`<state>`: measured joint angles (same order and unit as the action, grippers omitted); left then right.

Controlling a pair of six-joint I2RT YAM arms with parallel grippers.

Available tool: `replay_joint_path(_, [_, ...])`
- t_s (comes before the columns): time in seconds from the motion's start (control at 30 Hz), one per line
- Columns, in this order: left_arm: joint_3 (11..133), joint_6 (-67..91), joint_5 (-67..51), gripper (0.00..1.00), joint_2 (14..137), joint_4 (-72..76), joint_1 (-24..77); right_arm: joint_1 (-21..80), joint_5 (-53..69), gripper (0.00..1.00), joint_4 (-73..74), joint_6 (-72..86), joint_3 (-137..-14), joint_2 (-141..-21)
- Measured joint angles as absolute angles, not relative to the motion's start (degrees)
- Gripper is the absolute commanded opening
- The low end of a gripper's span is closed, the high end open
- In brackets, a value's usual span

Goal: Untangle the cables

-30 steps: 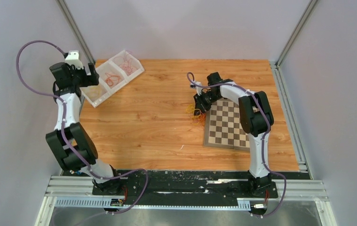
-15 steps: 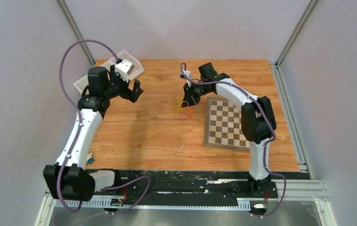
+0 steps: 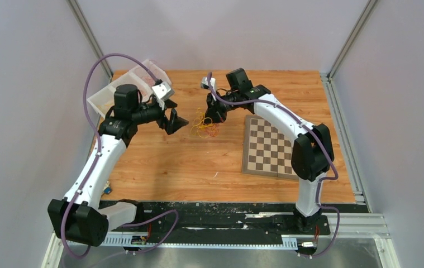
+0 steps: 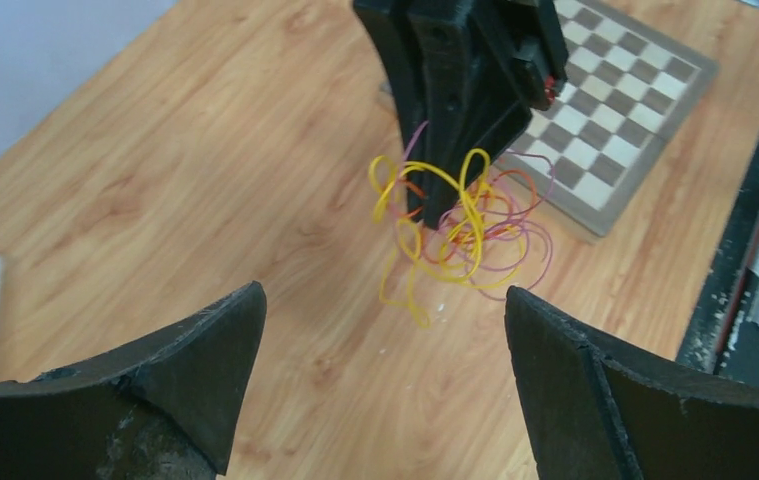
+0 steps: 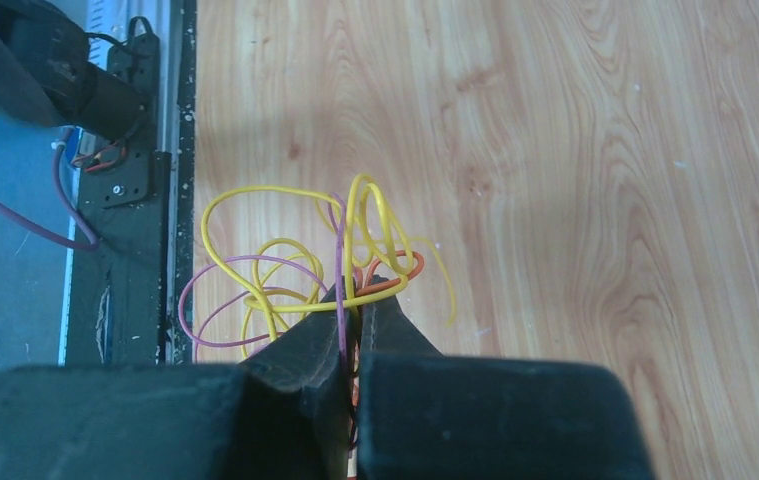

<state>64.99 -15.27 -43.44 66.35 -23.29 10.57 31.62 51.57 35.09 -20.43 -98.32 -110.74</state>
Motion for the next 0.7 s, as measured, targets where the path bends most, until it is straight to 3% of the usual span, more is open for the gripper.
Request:
replay_joint_path(0.17, [62.06,-12.16,-49.08,0.71,68.69,-19.73,12.16,33.45,52.14,0.0,34.83,-20.88,-98.32,-108.57])
replay_joint_path(0.3, [61.89,-10.33,-52.49,0.62,71.2,-17.67,12.4,34.09,52.8,0.0,34.7,-21.04,-98.3,-106.83])
replay_joint_path(0.43, [59.88,-10.15,-53.98,0.59,70.54,-16.86,12.53,34.06,52.86,0.0,34.39,-20.95,-98.3,-105.75])
replay_joint_path(0.7, [50.63,-8.88,-53.91,0.65,62.96,-13.74,12.6,33.87,53.95,0.0,33.78,-19.94,-96.68,-105.19])
